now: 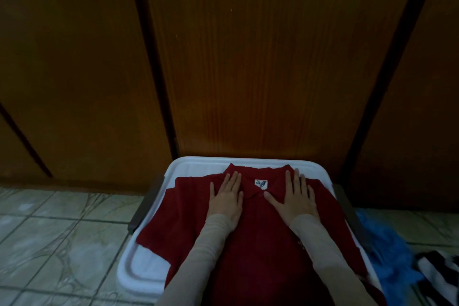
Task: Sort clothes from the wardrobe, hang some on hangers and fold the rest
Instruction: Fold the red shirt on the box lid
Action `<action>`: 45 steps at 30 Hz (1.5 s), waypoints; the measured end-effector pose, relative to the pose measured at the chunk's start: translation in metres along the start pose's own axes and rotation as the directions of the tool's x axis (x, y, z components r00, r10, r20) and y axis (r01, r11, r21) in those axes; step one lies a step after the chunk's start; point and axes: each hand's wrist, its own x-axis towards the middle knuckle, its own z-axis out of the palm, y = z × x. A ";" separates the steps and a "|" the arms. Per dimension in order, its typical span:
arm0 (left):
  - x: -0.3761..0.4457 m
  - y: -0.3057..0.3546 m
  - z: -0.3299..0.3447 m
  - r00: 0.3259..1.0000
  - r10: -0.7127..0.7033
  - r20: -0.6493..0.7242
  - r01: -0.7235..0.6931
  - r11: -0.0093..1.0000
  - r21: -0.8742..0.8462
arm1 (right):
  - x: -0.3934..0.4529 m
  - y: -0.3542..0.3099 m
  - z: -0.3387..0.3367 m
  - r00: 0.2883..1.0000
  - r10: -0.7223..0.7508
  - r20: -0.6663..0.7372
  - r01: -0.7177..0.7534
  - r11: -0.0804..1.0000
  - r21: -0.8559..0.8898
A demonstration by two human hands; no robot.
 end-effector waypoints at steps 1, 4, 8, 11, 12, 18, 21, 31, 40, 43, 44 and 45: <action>0.002 -0.001 0.001 0.999 0.003 0.033 -0.004 1.000 0.016 | 0.002 0.000 0.000 1.000 0.000 0.003 0.000 1.000 -0.005; 0.007 -0.004 0.003 0.995 0.001 0.097 -0.008 0.998 0.069 | 0.008 -0.002 -0.001 1.000 0.001 0.007 -0.001 1.000 -0.021; 0.018 -0.005 0.001 0.991 -0.009 0.133 0.000 0.998 0.066 | 0.017 -0.002 -0.003 1.000 0.002 0.016 -0.001 0.999 -0.038; 0.023 -0.007 -0.001 0.987 0.001 0.163 -0.012 0.998 0.065 | 0.021 -0.003 -0.005 1.000 0.006 0.029 -0.004 0.999 -0.046; 0.025 -0.007 -0.002 0.984 0.004 0.175 -0.014 0.998 0.056 | 0.022 -0.003 -0.005 0.999 0.007 0.032 -0.005 0.999 -0.049; 0.028 -0.012 -0.014 0.968 0.052 0.245 -0.009 0.985 -0.173 | 0.017 -0.009 -0.010 0.996 0.050 0.079 -0.040 0.992 -0.123; 0.014 -0.018 -0.018 0.977 0.133 0.164 -0.064 0.927 -0.369 | 0.009 -0.024 -0.012 0.998 0.054 0.032 -0.047 0.981 -0.189; -0.061 -0.088 -0.072 0.943 0.292 0.161 -0.161 0.821 -0.547 | -0.046 -0.085 -0.019 0.974 -0.227 -0.013 0.221 0.959 -0.176; -0.092 -0.114 -0.077 0.937 0.276 0.214 -0.198 0.925 -0.325 | -0.081 -0.117 -0.017 0.875 -0.463 0.142 0.464 0.886 0.028; -0.095 -0.121 -0.083 0.960 0.246 0.137 -0.179 0.909 -0.377 | -0.089 -0.122 -0.014 0.847 -0.479 0.228 0.475 0.877 0.079; -0.097 -0.123 -0.085 0.957 0.254 0.141 -0.184 0.906 -0.381 | -0.089 -0.123 -0.013 0.843 -0.476 0.250 0.470 0.878 0.087; -0.099 -0.124 -0.085 0.947 0.270 0.171 -0.191 0.907 -0.374 | -0.089 -0.123 -0.013 0.844 -0.469 0.261 0.462 0.882 0.093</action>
